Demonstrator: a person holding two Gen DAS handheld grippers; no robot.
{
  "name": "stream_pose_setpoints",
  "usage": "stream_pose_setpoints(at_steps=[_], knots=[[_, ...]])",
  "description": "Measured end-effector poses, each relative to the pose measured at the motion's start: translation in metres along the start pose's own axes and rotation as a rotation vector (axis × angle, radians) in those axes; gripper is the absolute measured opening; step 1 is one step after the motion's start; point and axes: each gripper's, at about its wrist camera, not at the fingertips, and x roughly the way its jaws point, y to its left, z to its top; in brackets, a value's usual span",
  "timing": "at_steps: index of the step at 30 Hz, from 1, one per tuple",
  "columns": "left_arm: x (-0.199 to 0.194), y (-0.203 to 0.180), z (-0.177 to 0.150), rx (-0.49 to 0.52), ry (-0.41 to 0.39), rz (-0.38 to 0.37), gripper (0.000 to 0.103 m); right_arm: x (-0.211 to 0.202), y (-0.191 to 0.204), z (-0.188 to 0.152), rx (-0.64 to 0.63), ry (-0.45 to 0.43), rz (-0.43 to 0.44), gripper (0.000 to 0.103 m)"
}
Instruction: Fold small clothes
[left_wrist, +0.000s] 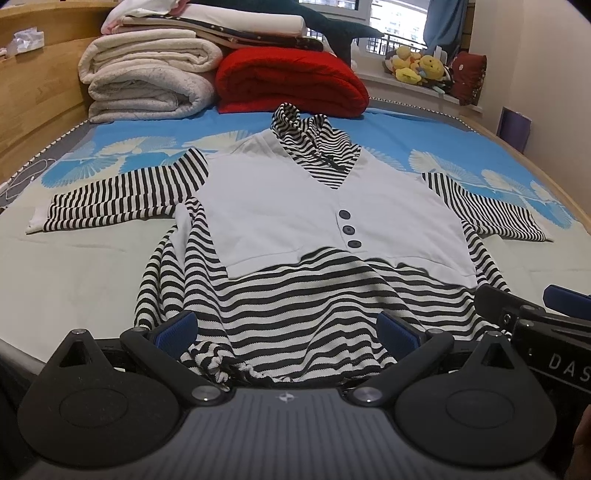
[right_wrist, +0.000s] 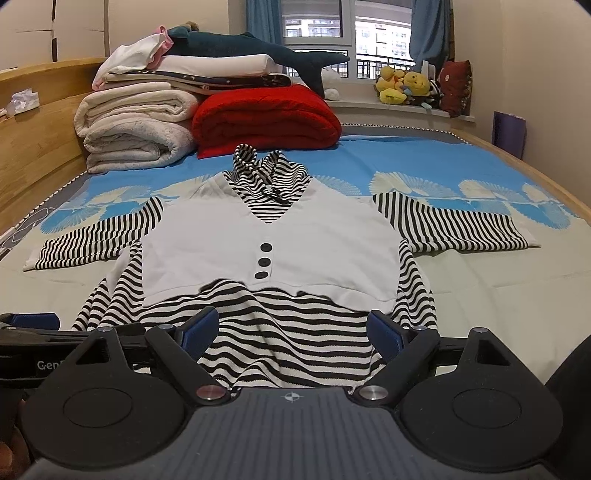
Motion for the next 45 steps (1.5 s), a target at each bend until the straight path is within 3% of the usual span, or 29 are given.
stream_pose_setpoints(at_steps=[10, 14, 16, 19, 25, 31, 38, 39, 41, 42, 43, 45], knots=[[-0.003, 0.001, 0.002, -0.001, -0.021, -0.011, 0.101, 0.001, -0.003, 0.000, 0.005, 0.002, -0.003, 0.085], [-0.005, 0.001, 0.002, 0.002, -0.032, -0.021, 0.095, 0.001, -0.003, -0.001, 0.006, 0.003, -0.006, 0.082], [-0.005, 0.001, 0.003, 0.003, -0.033, -0.033, 0.085, 0.002, -0.004, 0.000, 0.006, 0.003, -0.006, 0.079], [-0.002, 0.001, 0.008, 0.008, -0.040, -0.032, 0.078, 0.004, -0.007, 0.004, 0.010, -0.009, -0.025, 0.073], [0.020, 0.011, 0.026, 0.020, -0.071, 0.037, 0.073, 0.022, -0.036, 0.016, 0.090, -0.009, -0.126, 0.066], [0.077, 0.038, 0.028, -0.046, 0.077, 0.089, 0.075, 0.056, -0.071, 0.012, 0.168, 0.095, -0.273, 0.066], [0.136, 0.076, -0.003, -0.111, 0.238, 0.219, 0.076, 0.099, -0.097, -0.010, 0.226, 0.231, -0.375, 0.067], [0.135, 0.082, -0.007, -0.139, 0.222, 0.209, 0.076, 0.103, -0.099, -0.015, 0.230, 0.249, -0.388, 0.067], [0.131, 0.084, -0.007, -0.138, 0.214, 0.216, 0.064, 0.110, -0.104, -0.023, 0.246, 0.292, -0.400, 0.064], [0.129, 0.084, -0.005, -0.141, 0.209, 0.200, 0.046, 0.111, -0.106, -0.026, 0.261, 0.309, -0.401, 0.062], [0.126, 0.085, -0.004, -0.156, 0.204, 0.183, 0.032, 0.111, -0.109, -0.028, 0.292, 0.324, -0.396, 0.055], [0.121, 0.089, -0.004, -0.182, 0.192, 0.174, 0.021, 0.113, -0.116, -0.030, 0.338, 0.328, -0.373, 0.036]])
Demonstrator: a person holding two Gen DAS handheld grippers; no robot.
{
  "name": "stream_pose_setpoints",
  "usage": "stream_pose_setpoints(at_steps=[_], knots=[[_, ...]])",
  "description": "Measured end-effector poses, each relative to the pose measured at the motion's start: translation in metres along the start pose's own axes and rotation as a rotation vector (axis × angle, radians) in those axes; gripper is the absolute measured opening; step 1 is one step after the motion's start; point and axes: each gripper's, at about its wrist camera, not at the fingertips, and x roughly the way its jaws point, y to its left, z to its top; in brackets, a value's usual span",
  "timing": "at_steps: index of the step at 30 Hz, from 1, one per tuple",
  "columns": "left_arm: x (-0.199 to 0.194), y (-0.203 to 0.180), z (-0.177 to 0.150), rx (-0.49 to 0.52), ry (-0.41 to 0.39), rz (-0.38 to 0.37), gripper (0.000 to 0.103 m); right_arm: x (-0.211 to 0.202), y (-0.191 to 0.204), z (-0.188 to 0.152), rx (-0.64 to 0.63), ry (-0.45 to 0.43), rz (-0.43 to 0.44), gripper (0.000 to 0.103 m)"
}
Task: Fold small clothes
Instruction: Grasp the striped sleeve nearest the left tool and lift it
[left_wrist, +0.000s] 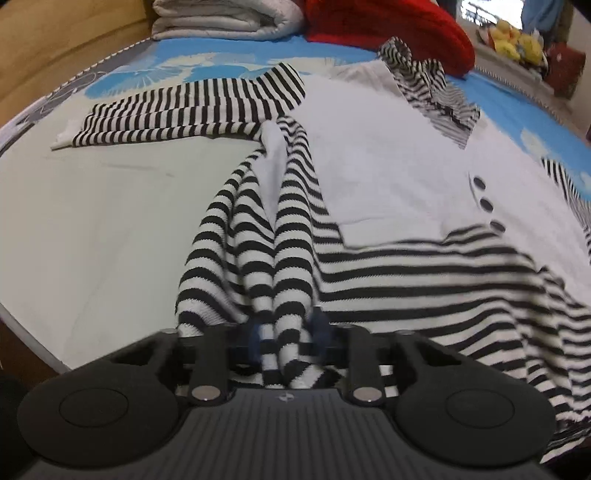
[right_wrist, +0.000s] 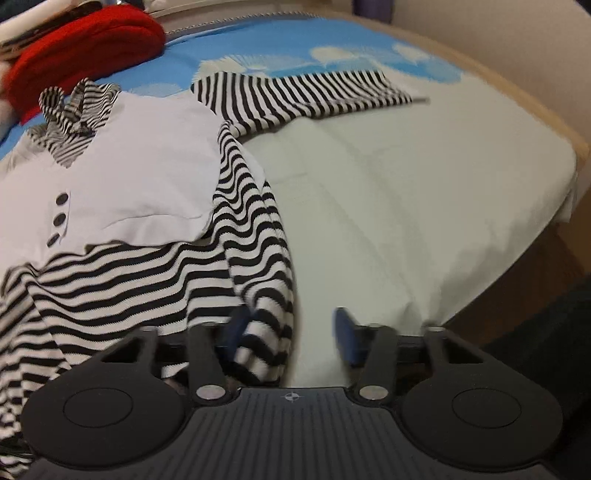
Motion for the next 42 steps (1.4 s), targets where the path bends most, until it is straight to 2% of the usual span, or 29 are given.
stream_pose_setpoints(at_steps=[1, 2, 5, 6, 7, 9, 12, 14, 16, 18, 20, 21, 24, 25, 27, 28, 29, 32, 37, 39, 42], knots=[[-0.001, 0.000, -0.002, -0.003, -0.003, 0.005, 0.019, 0.000, -0.001, 0.001, 0.007, 0.000, 0.014, 0.023], [-0.003, 0.001, -0.002, -0.004, 0.000, 0.015, 0.019, -0.001, 0.000, 0.001, 0.003, -0.006, 0.020, 0.014], [0.001, 0.000, -0.001, -0.023, 0.035, 0.043, 0.020, -0.006, 0.003, 0.002, -0.029, -0.038, 0.001, 0.010], [0.000, 0.001, 0.000, -0.030, 0.042, 0.050, 0.024, -0.005, 0.001, 0.003, -0.026, -0.034, -0.003, 0.010], [-0.004, -0.001, 0.000, -0.025, 0.036, 0.061, 0.027, -0.004, -0.001, 0.003, -0.016, -0.023, 0.000, 0.010], [-0.016, -0.006, 0.004, -0.003, -0.028, 0.081, 0.027, -0.003, -0.002, 0.003, -0.003, -0.004, 0.006, 0.010], [-0.031, -0.016, 0.010, 0.043, -0.108, 0.050, 0.031, -0.012, -0.002, 0.006, 0.007, -0.057, 0.012, 0.023], [-0.031, -0.020, 0.010, 0.054, -0.105, 0.010, 0.032, -0.021, 0.001, 0.007, -0.002, -0.110, 0.025, 0.035], [-0.019, -0.021, 0.006, 0.051, -0.039, 0.012, 0.032, -0.024, 0.003, 0.006, -0.020, -0.134, 0.042, 0.038], [-0.001, -0.017, -0.002, 0.043, 0.061, 0.045, 0.032, -0.014, 0.005, 0.003, -0.039, -0.080, 0.043, 0.038], [-0.004, -0.016, -0.002, 0.035, 0.041, 0.046, 0.034, -0.002, 0.003, -0.002, -0.045, -0.002, -0.007, 0.039], [-0.008, -0.020, 0.001, 0.049, 0.029, 0.048, 0.034, 0.001, -0.001, -0.004, -0.023, 0.010, -0.016, 0.040], [-0.021, -0.026, 0.007, 0.059, -0.037, 0.022, 0.039, -0.007, -0.005, 0.000, 0.015, -0.035, -0.001, 0.043], [-0.021, -0.026, 0.008, 0.063, -0.035, 0.020, 0.044, -0.009, -0.002, 0.001, -0.008, -0.058, 0.000, 0.045], [-0.012, -0.025, 0.006, 0.059, 0.023, 0.015, 0.051, -0.003, 0.002, 0.000, -0.034, -0.031, -0.010, 0.045], [-0.006, -0.024, 0.003, 0.051, 0.061, 0.015, 0.050, 0.002, 0.000, -0.002, -0.036, -0.001, -0.024, 0.045], [-0.005, -0.025, 0.001, 0.050, 0.065, 0.027, 0.050, 0.004, -0.001, -0.003, -0.030, 0.004, -0.033, 0.045], [-0.019, -0.033, 0.008, 0.084, -0.025, 0.037, 0.051, -0.011, 0.002, 0.000, -0.036, -0.068, -0.034, 0.046], [-0.056, -0.049, 0.024, 0.122, -0.224, -0.007, 0.074, -0.052, 0.017, 0.013, -0.092, -0.299, 0.055, 0.049], [-0.068, -0.055, 0.028, 0.127, -0.265, -0.020, 0.074, -0.064, 0.020, 0.017, -0.099, -0.342, 0.095, 0.052], [-0.085, -0.058, 0.041, 0.128, -0.321, -0.055, 0.076, -0.084, 0.020, 0.029, -0.089, -0.387, 0.161, 0.065]])
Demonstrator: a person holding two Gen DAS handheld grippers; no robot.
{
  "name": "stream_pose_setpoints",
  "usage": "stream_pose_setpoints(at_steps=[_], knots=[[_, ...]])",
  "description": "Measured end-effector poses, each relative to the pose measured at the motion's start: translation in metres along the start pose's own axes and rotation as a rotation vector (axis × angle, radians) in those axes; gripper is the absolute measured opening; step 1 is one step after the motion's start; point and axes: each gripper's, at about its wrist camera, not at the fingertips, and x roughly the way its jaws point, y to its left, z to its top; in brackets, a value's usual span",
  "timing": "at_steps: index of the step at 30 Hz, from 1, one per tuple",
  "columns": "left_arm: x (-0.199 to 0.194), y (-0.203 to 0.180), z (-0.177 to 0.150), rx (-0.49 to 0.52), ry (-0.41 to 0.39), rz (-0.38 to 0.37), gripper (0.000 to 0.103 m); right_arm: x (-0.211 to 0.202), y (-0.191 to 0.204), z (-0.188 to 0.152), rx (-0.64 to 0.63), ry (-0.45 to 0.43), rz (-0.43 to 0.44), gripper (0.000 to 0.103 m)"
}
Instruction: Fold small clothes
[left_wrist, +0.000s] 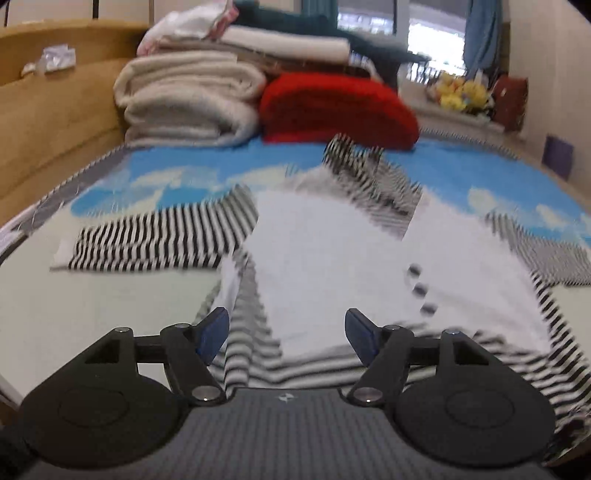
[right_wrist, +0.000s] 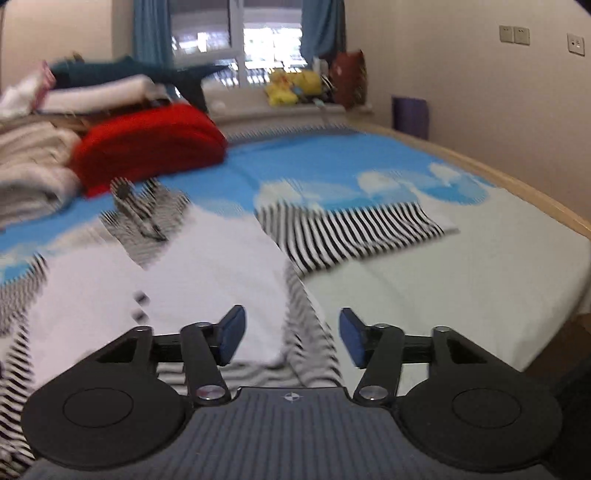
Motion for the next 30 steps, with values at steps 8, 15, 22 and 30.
stream_pose_setpoints(at_steps=[8, 15, 22, 30], knots=[[-0.024, -0.006, 0.057, 0.012, -0.171, 0.032, 0.083, -0.009, -0.005, 0.077, -0.037, -0.152, 0.175, 0.086], [0.003, 0.002, 0.108, 0.041, -0.192, 0.028, 0.083, 0.037, 0.001, 0.107, -0.174, -0.131, 0.307, 0.086], [0.068, 0.035, 0.135, 0.122, -0.142, -0.028, 0.083, 0.085, 0.010, 0.090, -0.171, -0.060, 0.211, 0.084], [0.170, 0.127, 0.112, -0.062, 0.169, 0.030, 0.040, 0.104, 0.034, 0.085, -0.247, -0.071, 0.171, 0.083]])
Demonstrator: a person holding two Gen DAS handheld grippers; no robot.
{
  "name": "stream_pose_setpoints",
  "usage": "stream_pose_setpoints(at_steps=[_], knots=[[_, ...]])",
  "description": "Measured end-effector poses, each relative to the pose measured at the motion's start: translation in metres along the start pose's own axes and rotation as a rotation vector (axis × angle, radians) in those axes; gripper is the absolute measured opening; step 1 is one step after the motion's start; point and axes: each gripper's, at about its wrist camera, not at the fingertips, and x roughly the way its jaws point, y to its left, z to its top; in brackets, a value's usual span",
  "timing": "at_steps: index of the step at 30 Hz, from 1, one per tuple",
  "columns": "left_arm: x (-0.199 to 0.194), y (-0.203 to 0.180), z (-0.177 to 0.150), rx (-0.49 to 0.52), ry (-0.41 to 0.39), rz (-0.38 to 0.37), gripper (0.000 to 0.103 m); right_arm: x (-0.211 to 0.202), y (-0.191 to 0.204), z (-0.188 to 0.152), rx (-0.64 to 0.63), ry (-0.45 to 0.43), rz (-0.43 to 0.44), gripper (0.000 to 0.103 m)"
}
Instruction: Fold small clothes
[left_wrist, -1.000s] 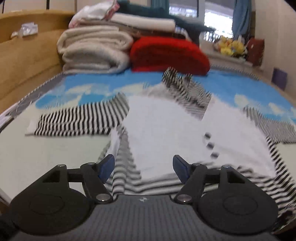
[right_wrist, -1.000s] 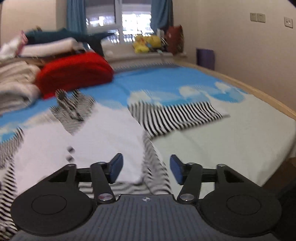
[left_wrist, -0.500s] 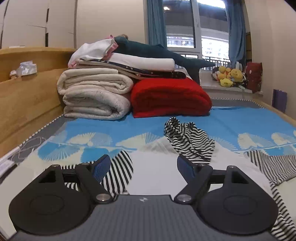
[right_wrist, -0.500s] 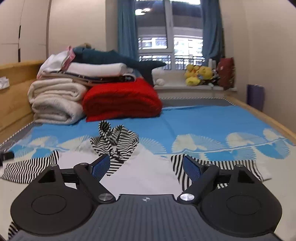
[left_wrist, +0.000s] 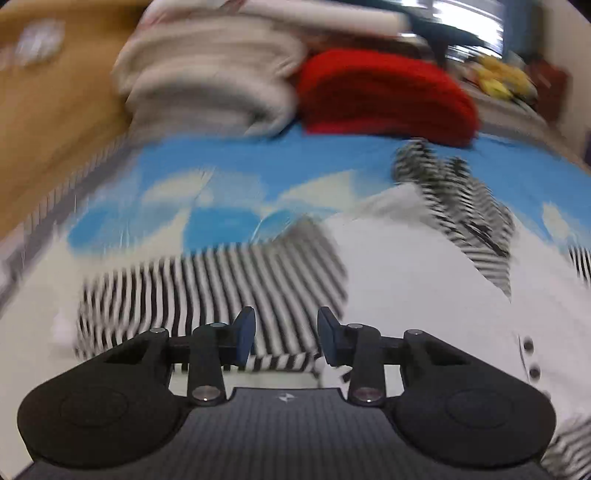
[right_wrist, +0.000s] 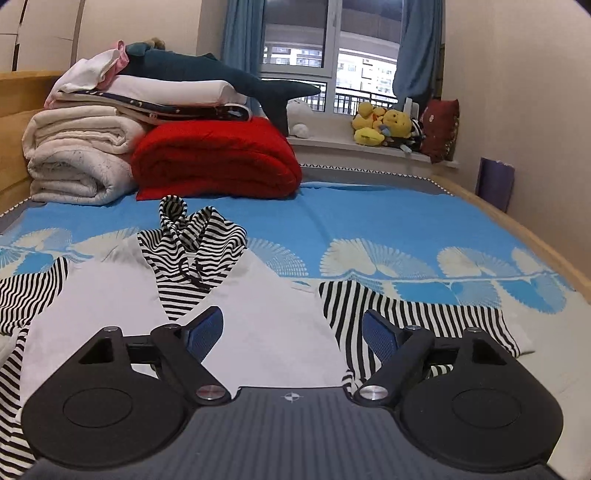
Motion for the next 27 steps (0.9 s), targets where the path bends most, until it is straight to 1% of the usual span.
stream_pose_setpoints(at_steps=[1, 2, 3, 5, 8, 12, 15, 18, 21, 22, 23, 27], knots=[[0.010, 0.016, 0.001, -0.072, 0.028, -0.017, 0.040, 0.002, 0.001, 0.001, 0.006, 0.007, -0.002, 0.082], [0.018, 0.029, 0.002, -0.121, 0.047, -0.016, 0.040, 0.004, 0.000, 0.002, 0.018, 0.013, -0.001, 0.077], [0.027, 0.044, 0.002, -0.169, 0.072, 0.002, 0.040, 0.006, -0.001, 0.003, 0.032, 0.018, 0.005, 0.073], [0.039, 0.070, 0.002, -0.250, 0.104, 0.056, 0.041, 0.009, -0.003, 0.004, 0.058, 0.027, 0.017, 0.057], [0.052, 0.112, 0.001, -0.403, 0.131, 0.098, 0.043, 0.013, -0.005, 0.006, 0.073, 0.038, 0.029, 0.047], [0.069, 0.162, -0.006, -0.586, 0.156, 0.149, 0.046, 0.017, -0.010, 0.007, 0.100, 0.050, 0.045, 0.047], [0.082, 0.186, -0.011, -0.691, 0.164, 0.179, 0.046, 0.021, -0.014, 0.008, 0.138, 0.073, 0.064, 0.047], [0.085, 0.199, -0.017, -0.729, 0.181, 0.228, 0.046, 0.023, -0.015, 0.010, 0.167, 0.081, 0.081, 0.047], [0.084, 0.205, -0.020, -0.765, 0.183, 0.230, 0.047, 0.021, -0.014, 0.012, 0.168, 0.069, 0.091, 0.047], [0.082, 0.206, -0.020, -0.775, 0.179, 0.236, 0.051, 0.021, -0.013, 0.012, 0.163, 0.068, 0.094, 0.047], [0.081, 0.208, -0.020, -0.788, 0.174, 0.245, 0.053, 0.021, -0.012, 0.012, 0.156, 0.068, 0.096, 0.047], [0.084, 0.214, -0.024, -0.824, 0.187, 0.246, 0.054, 0.022, -0.012, 0.012, 0.144, 0.076, 0.103, 0.047]])
